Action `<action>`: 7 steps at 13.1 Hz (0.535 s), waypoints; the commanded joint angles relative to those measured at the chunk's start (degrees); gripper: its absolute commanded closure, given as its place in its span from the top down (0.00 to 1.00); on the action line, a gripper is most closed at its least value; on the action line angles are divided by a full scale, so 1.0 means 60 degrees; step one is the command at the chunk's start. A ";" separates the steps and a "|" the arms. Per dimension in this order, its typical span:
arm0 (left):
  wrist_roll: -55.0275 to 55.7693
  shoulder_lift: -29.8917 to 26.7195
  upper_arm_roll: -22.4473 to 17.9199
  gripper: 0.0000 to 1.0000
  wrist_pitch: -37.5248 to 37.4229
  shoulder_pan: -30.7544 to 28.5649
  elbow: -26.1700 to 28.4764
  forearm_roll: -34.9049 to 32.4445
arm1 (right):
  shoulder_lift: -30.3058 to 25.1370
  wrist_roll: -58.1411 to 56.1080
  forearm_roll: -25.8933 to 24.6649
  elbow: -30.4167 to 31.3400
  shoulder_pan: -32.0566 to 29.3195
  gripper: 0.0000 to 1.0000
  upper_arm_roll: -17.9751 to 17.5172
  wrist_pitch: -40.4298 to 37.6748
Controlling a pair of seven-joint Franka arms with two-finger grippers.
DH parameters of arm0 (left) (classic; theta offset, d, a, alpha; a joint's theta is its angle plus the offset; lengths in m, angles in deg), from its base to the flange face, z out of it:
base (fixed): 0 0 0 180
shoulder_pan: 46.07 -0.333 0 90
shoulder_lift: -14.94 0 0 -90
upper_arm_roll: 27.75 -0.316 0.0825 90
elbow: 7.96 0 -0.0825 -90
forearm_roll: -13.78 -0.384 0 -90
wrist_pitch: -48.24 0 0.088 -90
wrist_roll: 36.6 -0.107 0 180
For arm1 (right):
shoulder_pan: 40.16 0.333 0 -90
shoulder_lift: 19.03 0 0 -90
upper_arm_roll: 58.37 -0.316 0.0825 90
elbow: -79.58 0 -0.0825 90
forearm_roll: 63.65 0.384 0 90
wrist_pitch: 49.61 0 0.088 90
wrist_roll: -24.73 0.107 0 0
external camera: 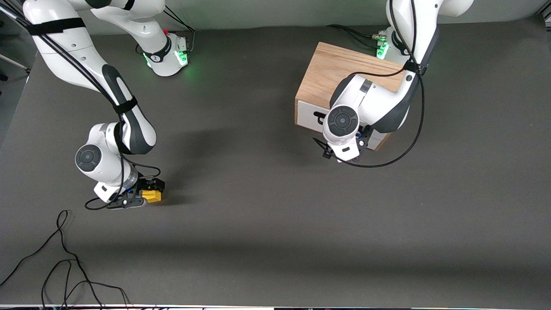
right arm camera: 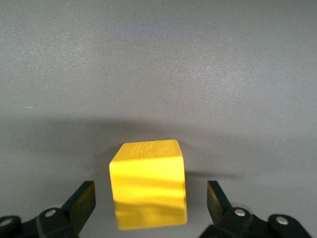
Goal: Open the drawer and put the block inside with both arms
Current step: 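Pull the drawer open with the left gripper while the right gripper reaches the cube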
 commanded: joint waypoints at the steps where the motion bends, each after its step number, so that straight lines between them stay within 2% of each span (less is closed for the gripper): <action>1: -0.0211 0.0591 -0.0076 1.00 -0.0133 -0.0060 -0.0794 -0.0195 | 0.0072 -0.0181 -0.0104 0.0031 0.0003 1.00 0.0037 0.0291; 4: -0.0240 0.0723 -0.0091 1.00 -0.0060 -0.0133 -0.0985 -0.0225 | 0.0072 -0.0181 -0.0104 0.0002 0.0003 0.99 0.0037 0.0292; 7: -0.0372 0.1249 -0.0091 1.00 -0.0104 -0.0192 -0.1686 -0.0254 | 0.0072 -0.0370 -0.0104 0.0002 -0.0012 0.90 0.0037 0.0292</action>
